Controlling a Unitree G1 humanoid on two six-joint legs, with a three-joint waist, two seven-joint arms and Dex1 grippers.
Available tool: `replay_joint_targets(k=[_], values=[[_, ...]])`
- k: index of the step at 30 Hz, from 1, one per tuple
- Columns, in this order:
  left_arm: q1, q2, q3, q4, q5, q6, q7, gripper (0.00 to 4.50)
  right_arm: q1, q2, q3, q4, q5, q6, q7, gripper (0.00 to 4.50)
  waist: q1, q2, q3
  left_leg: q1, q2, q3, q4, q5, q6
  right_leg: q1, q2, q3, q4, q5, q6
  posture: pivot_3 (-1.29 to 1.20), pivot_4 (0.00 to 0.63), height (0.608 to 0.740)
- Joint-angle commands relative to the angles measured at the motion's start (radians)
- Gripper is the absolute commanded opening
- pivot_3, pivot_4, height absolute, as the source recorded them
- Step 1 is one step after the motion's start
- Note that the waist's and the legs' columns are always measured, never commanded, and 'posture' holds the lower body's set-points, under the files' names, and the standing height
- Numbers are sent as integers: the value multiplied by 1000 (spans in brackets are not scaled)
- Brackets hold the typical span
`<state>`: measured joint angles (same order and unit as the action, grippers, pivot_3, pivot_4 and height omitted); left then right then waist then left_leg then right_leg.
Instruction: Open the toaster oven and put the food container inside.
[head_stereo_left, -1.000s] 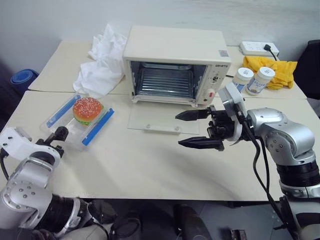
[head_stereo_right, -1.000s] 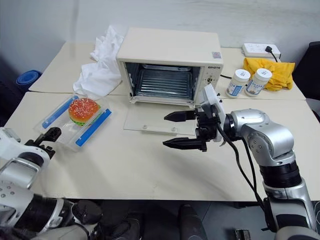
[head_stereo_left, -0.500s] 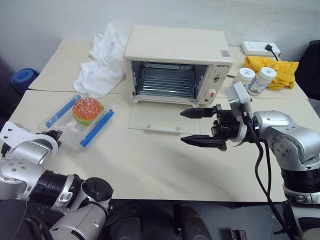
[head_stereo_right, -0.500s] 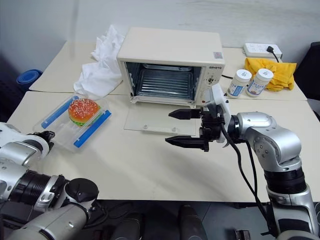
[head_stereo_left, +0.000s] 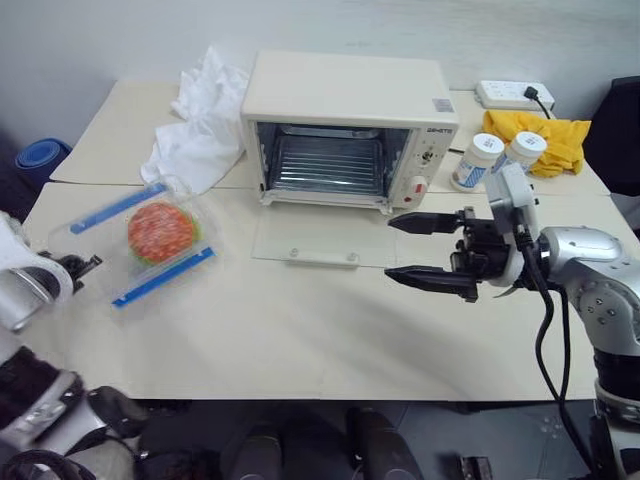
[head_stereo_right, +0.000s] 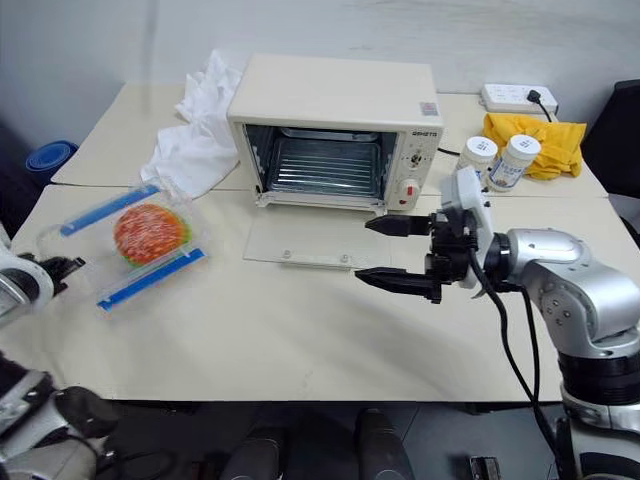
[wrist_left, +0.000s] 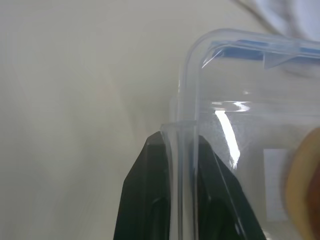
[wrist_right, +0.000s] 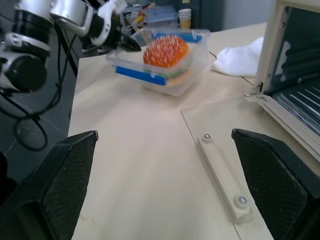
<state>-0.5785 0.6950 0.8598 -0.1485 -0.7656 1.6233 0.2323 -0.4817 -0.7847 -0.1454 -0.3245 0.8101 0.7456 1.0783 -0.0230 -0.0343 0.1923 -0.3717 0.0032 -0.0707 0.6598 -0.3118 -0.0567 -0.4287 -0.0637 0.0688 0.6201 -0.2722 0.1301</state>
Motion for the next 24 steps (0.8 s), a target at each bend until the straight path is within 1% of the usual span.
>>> replay_joint_targets(k=[1, 4, 6, 7, 9, 11, 13, 14, 16, 18, 19, 24], values=[[-22, 122, -118, 52, -258, -9, -74, 123, 32, -39, -87, -69, 48, 16, -26, 4500, 3, 0, 0, 0, 0, 0, 0, 0, 0, 0, 0, 0, 0, 0, 0, 0, 150, 740], [-93, 148, -225, 101, -357, -9, -26, 123, 77, -43, -115, -99, 53, 18, -62, 4500, 6, 1, 0, 0, -1, -1, -1, 0, 1, 1, -1, -1, -1, 0, 0, 0, 150, 740], [-139, 135, -265, 130, -403, -9, 23, 123, 98, -40, -130, -116, 61, 20, -86, 4500, 7, 1, 1, 0, -1, -1, -1, 0, 1, 0, -1, -1, 0, 0, 0, 0, 150, 740], [-171, 114, -285, 142, -423, -9, 52, 123, 113, -38, -141, -128, 68, 21, -101, 4500, 6, 1, 1, 0, -1, -1, -1, 0, 1, 0, -1, -1, 0, 0, 0, 0, 150, 740], [-269, 3, -335, 169, -422, -9, 136, 123, 163, -35, -171, -165, 81, 25, -135, 4500, 11, 1, 1, 0, -1, -1, -1, 0, 1, 0, -1, -1, 0, 0, 0, 0, 150, 740], [-343, -104, -357, 189, -382, -9, 211, 123, 200, -38, -182, -192, 68, 15, -159, 4500, 22, 1, 1, 0, -1, -1, -1, 1, 1, 0, -1, -1, 0, 0, 0, 0, 150, 740], [-398, -191, -363, 188, -280, -9, 276, 123, 216, -34, -187, -208, 63, 8, -189, 4500, 24, 1, 1, -1, -2, -1, -1, 1, 1, 0, -1, -1, 0, 0, 1, 0, 150, 740], [-414, -217, -363, 188, -245, -9, 294, 123, 220, -31, -188, -212, 65, 7, -201, 4500, 22, 1, 1, -1, -2, -1, -1, 1, 1, 0, -2, -1, 0, 0, 1, 0, 150, 740], [-448, -269, -397, 204, -219, -9, 282, 123, 234, -29, -198, -222, 68, 1, -223, 4500, 15, 1, 1, -1, -2, 1, -1, 1, 0, -1, -1, 0, 0, 0, 1, 0, 150, 740], [-483, -306, -440, 226, -188, -9, 254, 123, 245, -24, -202, -228, 64, -9, -244, 4500, 18, 1, 1, -1, -2, 2, -2, 2, 0, -2, 0, 1, 0, 0, 1, 0, 150, 740], [-504, -316, -469, 241, -149, -17, 239, 123, 250, -21, -202, -231, 59, -14, -254, 4500, 20, 1, 1, -1, -2, 2, -3, 2, 0, -2, 0, 1, 0, 0, 1, 0, 150, 740], [-567, -349, -548, 330, -31, -65, 140, 123, 271, -7, -203, -251, 62, -36, -290, 4500, 20, 1, 1, 0, -2, 2, -3, 2, 0, -2, 0, 1, 0, 0, 1, 0, 150, 740]])
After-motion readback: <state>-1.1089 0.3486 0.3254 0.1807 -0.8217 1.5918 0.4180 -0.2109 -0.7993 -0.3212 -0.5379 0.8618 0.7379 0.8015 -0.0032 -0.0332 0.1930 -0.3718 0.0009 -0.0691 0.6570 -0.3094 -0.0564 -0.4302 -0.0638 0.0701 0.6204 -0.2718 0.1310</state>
